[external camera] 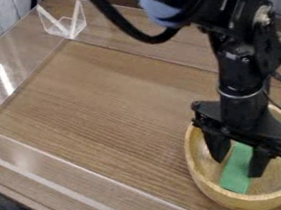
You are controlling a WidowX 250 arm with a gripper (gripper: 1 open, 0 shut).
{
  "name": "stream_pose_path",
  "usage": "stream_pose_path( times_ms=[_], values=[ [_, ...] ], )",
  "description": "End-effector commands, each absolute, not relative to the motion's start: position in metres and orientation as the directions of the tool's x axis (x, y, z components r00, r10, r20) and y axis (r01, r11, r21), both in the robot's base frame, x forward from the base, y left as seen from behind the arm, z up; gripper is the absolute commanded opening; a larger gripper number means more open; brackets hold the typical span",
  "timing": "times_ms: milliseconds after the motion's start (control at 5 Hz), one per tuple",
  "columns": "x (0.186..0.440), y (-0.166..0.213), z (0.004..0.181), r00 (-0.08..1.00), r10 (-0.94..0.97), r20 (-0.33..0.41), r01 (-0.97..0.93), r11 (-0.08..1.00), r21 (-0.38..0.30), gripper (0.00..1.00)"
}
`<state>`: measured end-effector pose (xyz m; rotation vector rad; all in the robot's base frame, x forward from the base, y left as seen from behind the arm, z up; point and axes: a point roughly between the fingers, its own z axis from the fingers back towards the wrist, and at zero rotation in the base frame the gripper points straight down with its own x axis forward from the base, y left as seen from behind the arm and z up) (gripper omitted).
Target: Move green object from inside the wooden bowl to the table next to it
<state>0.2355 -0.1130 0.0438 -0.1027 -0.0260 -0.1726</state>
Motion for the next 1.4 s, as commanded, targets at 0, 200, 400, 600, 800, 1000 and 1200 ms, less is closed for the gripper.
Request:
stream_pose_path(
  times_ms=[0, 200, 400, 600, 800, 1000, 1200],
  values=[
    [0.243, -0.12, 0.057, 0.971, -0.227, 0.078, 0.235, 0.966, -0.106, 0.0],
    [0.241, -0.119, 0.062, 0.977, -0.198, 0.084, 0.207, 0.973, -0.105, 1.0],
    [0.24, -0.116, 0.068, 0.983, -0.163, 0.089, 0.172, 0.98, -0.104, 1.0],
    [0.239, -0.114, 0.071, 0.988, -0.125, 0.096, 0.135, 0.986, -0.103, 0.0],
    [0.245, -0.122, 0.07, 0.988, -0.119, 0.098, 0.129, 0.986, -0.104, 0.0],
    [0.25, -0.13, 0.068, 0.988, -0.121, 0.094, 0.131, 0.986, -0.104, 1.0],
    [0.251, -0.134, 0.073, 0.988, -0.128, 0.091, 0.138, 0.985, -0.108, 1.0]
  ],
)
